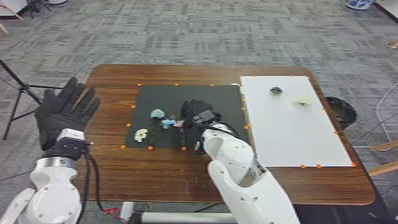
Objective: Arrange flowers
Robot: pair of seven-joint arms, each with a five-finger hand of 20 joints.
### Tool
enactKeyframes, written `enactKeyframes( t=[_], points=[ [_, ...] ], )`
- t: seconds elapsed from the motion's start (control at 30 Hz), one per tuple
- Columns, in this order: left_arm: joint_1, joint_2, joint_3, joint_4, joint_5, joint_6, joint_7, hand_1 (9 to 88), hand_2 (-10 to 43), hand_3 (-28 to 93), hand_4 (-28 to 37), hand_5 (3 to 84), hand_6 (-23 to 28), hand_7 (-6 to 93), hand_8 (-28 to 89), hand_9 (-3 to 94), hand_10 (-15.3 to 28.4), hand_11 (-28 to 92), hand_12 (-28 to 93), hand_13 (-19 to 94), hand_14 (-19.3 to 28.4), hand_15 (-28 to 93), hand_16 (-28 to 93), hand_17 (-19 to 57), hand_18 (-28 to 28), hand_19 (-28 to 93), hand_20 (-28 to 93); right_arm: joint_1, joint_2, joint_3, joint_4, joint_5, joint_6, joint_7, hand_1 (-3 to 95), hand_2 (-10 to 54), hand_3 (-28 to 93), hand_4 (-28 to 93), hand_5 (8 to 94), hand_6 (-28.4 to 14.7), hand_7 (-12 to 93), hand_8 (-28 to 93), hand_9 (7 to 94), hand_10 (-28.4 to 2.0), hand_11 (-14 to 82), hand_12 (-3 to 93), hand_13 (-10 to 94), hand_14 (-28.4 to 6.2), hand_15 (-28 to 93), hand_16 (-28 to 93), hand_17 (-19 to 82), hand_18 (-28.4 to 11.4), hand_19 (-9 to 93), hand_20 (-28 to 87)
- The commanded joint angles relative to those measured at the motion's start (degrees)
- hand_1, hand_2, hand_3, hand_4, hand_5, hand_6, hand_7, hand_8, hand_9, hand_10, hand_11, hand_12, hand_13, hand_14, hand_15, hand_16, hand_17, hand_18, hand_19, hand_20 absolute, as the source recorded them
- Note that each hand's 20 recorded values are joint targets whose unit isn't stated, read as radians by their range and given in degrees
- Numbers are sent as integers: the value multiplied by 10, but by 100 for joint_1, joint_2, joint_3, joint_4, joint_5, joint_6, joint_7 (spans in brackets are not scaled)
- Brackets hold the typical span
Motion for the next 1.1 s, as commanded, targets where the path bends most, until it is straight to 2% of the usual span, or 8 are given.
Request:
enactKeyframes(
  t=[0.03,0.43,0.6,0.67,0.73,0.83,0.97,1.1],
  points=[
    [115,-15,-20,-56,-9,-59,-1,247,157,679,-283,371,69,142,-113,306,124,170,65,259,143,229,-41,-65,145,357,83,47,56,172,-206,215,26,281,529,-95,734,-283,643,-15,173,-125,659,-125,136,167,738,-29,546,415,407,-201,835,372],
    [177,-88,-109,-77,-9,-26,26,247,155,679,-283,371,69,143,-113,305,124,173,66,259,143,231,-41,-65,144,357,83,70,208,326,-602,580,163,415,507,-95,747,-283,614,-28,154,-116,623,-135,118,156,729,-36,570,394,403,-202,841,363],
    [207,-148,-139,-92,9,-20,118,249,155,678,-283,371,69,143,-113,305,124,174,65,258,143,230,-41,-65,144,356,83,273,541,610,-542,573,383,477,499,-95,748,-283,612,-29,151,-115,618,-137,115,154,726,-38,573,388,400,-203,840,360],
    [250,-144,-158,-123,19,-8,181,249,155,677,-283,371,69,142,-113,305,124,174,65,258,143,230,-41,-65,145,356,83,435,646,916,-425,627,273,509,498,-95,748,-283,608,-28,150,-115,609,-137,110,153,723,-39,573,386,397,-204,837,358],
    [278,-146,-176,-145,30,-12,226,249,155,676,-283,371,69,142,-112,305,124,174,65,258,142,229,-41,-65,144,356,83,625,684,1378,-409,1180,-232,625,496,-95,747,-283,599,-29,146,-115,589,-136,102,150,713,-38,574,388,388,-201,831,355],
    [203,-143,-108,-125,16,9,194,249,155,675,-283,371,69,142,-112,306,124,175,65,258,143,229,-40,-64,144,355,83,774,960,1775,-291,1245,-207,846,499,-95,742,-282,538,-35,140,-110,508,-135,83,143,661,-43,586,381,352,-196,806,353],
    [106,-99,-44,-86,83,-86,190,248,154,676,-283,371,69,140,-112,305,124,174,64,258,143,228,-40,-64,144,354,84,834,1483,2121,-223,1276,-501,1077,500,-95,743,-283,513,-39,131,-109,469,-137,66,136,643,-47,590,380,338,-197,799,353],
    [219,-85,-48,-134,120,-103,242,248,154,677,-283,369,68,140,-111,304,123,174,64,257,142,227,-40,-64,144,354,84,774,1774,2313,-101,1149,-753,1230,479,-95,765,-283,482,-48,112,-101,456,-139,64,129,638,-75,666,335,339,-201,800,359]
  ],
)
